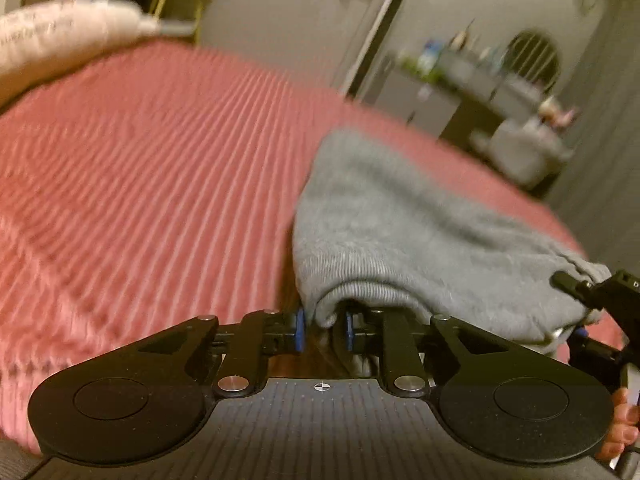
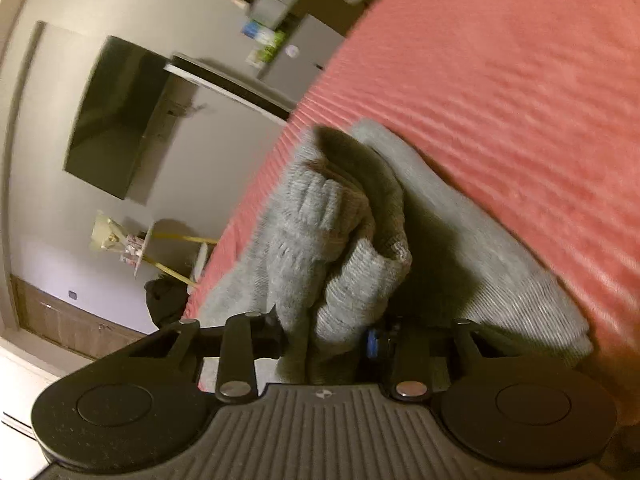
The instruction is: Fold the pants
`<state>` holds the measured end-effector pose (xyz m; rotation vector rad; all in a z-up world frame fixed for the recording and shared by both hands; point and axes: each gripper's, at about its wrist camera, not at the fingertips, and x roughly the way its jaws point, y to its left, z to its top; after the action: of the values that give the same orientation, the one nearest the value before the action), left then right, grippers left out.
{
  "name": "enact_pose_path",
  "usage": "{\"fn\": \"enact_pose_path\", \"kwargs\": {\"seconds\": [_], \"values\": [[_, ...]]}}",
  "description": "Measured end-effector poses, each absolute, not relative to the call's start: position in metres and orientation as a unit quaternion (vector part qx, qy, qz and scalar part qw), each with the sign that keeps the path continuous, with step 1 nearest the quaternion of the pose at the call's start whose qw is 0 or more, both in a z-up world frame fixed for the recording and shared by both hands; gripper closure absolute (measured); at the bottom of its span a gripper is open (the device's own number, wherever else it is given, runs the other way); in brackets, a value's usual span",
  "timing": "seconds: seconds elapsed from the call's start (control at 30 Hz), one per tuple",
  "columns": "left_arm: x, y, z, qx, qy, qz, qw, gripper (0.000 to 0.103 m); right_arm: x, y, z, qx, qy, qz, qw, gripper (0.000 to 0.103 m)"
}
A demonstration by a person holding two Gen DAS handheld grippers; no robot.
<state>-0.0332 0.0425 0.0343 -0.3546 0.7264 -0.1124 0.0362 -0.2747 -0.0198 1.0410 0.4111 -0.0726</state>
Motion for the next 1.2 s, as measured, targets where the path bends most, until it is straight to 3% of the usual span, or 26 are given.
{"fn": "enact_pose_path", "kwargs": {"seconds": [0.1,0.17,0.2,0.27,0.3,0.47,0.6,0.67,0.73,0.83,0.9,1.0,1.07,1.2], "values": [[-0.042,0.037,0.039,-0.149,0.342,-0.072,0.925,0.081,0.017,-0.287,-0.011,0.505,0.131,-0.008,0.853,0.071],[-0.038,0.028,0.035,-0.119,0.373,-0.064,0.918,0.070,0.012,-0.295,-0.013,0.483,0.137,-0.036,0.864,0.069],[-0.037,0.023,0.033,-0.102,0.385,-0.047,0.916,0.064,0.015,-0.298,-0.017,0.467,0.170,-0.061,0.866,0.065],[-0.034,0.020,0.030,-0.089,0.402,-0.010,0.911,0.049,0.027,-0.309,-0.039,0.512,0.256,-0.079,0.816,0.040],[-0.035,0.021,0.031,-0.096,0.403,-0.001,0.910,0.044,0.027,-0.312,-0.044,0.530,0.259,-0.076,0.804,0.040],[-0.056,0.023,0.054,-0.106,0.387,-0.017,0.916,0.045,-0.002,-0.321,-0.013,0.488,0.209,-0.127,0.838,0.025],[-0.065,0.019,0.076,-0.080,0.325,-0.031,0.942,0.027,-0.019,-0.314,0.023,0.380,0.156,-0.178,0.894,0.030],[-0.050,0.007,0.078,-0.068,0.304,-0.052,0.949,0.027,-0.007,-0.300,0.029,0.349,0.151,-0.124,0.916,0.058],[-0.029,-0.008,0.069,-0.049,0.300,-0.069,0.950,0.027,0.014,-0.283,0.026,0.323,0.173,-0.080,0.927,0.067],[0.010,-0.029,0.041,-0.017,0.336,-0.067,0.939,0.027,0.051,-0.258,0.013,0.270,0.249,-0.045,0.929,0.070],[0.039,-0.040,0.008,0.021,0.416,-0.034,0.909,0.023,0.072,-0.250,0.008,0.237,0.317,-0.066,0.916,0.073],[0.057,-0.027,0.002,-0.072,0.453,-0.028,0.888,0.025,0.082,-0.243,0.008,0.203,0.340,-0.073,0.915,0.076],[0.063,-0.026,0.016,-0.077,0.438,-0.021,0.895,0.035,0.086,-0.244,0.009,0.193,0.343,-0.075,0.916,0.074],[0.091,-0.055,0.040,-0.008,0.370,-0.036,0.928,0.028,0.080,-0.235,-0.003,0.204,0.340,-0.069,0.915,0.070]]}}
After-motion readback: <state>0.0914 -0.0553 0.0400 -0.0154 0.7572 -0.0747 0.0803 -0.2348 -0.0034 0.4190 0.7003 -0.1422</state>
